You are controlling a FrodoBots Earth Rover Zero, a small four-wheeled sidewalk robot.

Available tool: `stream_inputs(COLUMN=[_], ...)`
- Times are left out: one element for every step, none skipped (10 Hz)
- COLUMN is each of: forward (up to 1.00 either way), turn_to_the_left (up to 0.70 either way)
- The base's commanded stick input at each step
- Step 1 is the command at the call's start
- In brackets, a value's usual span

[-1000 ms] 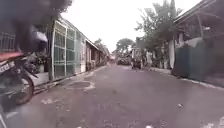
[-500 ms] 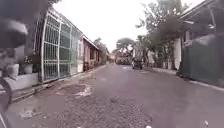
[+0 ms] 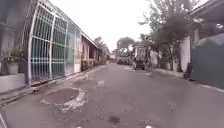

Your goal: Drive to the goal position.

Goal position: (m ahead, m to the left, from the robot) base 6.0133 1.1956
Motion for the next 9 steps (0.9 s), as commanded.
stream_inputs(forward=[1.00,1.00,1.00,1.00,1.00,1.00,1.00,1.00,1.00], turn_to_the_left=[-0.30,-0.36,-0.11,0.00,0.00,0.00,0.00,-0.01,-0.17])
